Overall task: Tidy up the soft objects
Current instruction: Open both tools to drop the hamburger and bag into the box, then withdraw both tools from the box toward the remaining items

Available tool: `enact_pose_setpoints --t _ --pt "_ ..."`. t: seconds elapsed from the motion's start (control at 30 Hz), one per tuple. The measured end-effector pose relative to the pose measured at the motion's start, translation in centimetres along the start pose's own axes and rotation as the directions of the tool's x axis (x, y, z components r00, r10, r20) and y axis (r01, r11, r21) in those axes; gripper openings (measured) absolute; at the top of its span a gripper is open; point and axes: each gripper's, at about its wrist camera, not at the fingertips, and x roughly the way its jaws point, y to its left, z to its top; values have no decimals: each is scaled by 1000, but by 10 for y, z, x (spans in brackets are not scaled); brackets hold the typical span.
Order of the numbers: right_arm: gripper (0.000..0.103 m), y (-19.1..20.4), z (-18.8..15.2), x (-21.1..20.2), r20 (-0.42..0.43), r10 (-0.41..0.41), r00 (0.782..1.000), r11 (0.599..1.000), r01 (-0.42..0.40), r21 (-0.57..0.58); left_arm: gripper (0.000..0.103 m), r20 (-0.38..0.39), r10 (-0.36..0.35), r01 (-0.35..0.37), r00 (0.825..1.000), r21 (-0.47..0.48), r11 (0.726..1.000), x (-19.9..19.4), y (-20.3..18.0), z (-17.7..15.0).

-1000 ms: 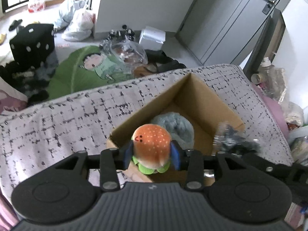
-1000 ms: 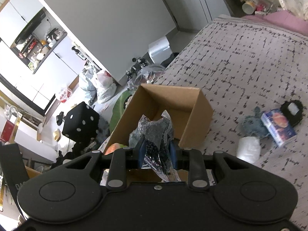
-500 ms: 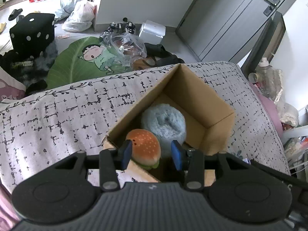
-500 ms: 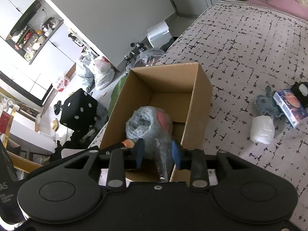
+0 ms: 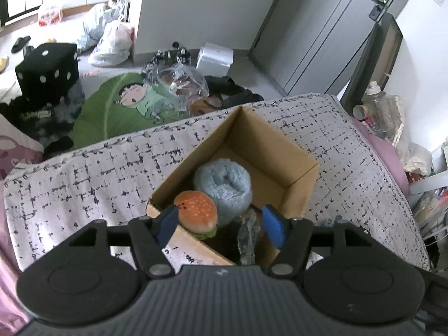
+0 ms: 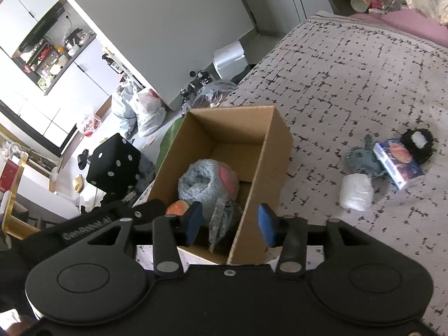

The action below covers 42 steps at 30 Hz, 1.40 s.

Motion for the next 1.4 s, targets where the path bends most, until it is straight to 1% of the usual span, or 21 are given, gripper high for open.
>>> enact_pose_setpoints --t 0.1,0.17,0.3,0.37,0.43,0.5,0.6,0.63,0.67,0.77,0.9,0.97,1.0,1.13,1.4 --pt "54 -7 -1 -8 13 -6 1000 1000 6 -5 73 21 15 -15 1000 30 999 -7 -9 -2" --pt "60 -12 -1 -14 23 -12 1000 1000 12 -6 75 26 21 -22 999 48 999 -11 -14 -3" --pt "63 -23 -2 -27 45 -19 999 1000 20 -12 79 38 40 -42 998 70 997 -19 -26 -6" --pt "67 -28 -2 -33 54 -23 998 1000 24 -16 79 40 29 -33 999 81 996 -22 -33 -8" --pt "69 -34 -3 -39 62 -32 998 999 33 -21 80 39 31 -34 999 89 995 -26 -39 -10" --pt "69 -41 -3 -44 67 -36 997 999 37 -21 84 39 37 -41 999 96 995 -29 -45 -12" --pt "71 -51 -3 -52 76 -28 997 999 30 -23 87 54 46 -51 997 106 993 -36 -53 -15" --pt "75 -54 -3 -55 82 -26 996 999 28 -26 87 59 47 -54 997 112 992 -38 -56 -16" --pt "81 -56 -3 -59 89 -23 996 999 26 -32 88 64 48 -56 997 119 991 -40 -59 -17" --pt "92 -63 -4 -70 119 -19 993 998 26 -54 94 75 43 -52 996 134 990 -47 -68 -21" --pt "94 -73 -4 -80 137 -30 990 997 40 -69 98 84 25 -39 996 161 986 -52 -81 -28" --pt "99 -80 -4 -84 144 -34 989 997 44 -71 100 85 26 -40 996 166 985 -54 -87 -31" --pt "100 -83 -4 -87 149 -37 988 996 48 -71 102 87 25 -40 996 170 985 -55 -90 -33" --pt "103 -96 -5 -95 165 -51 985 996 63 -69 103 87 23 -39 996 184 982 -58 -102 -38" --pt "103 -121 -3 -111 184 -61 981 995 75 -66 103 98 20 -41 995 214 976 -57 -128 -49"
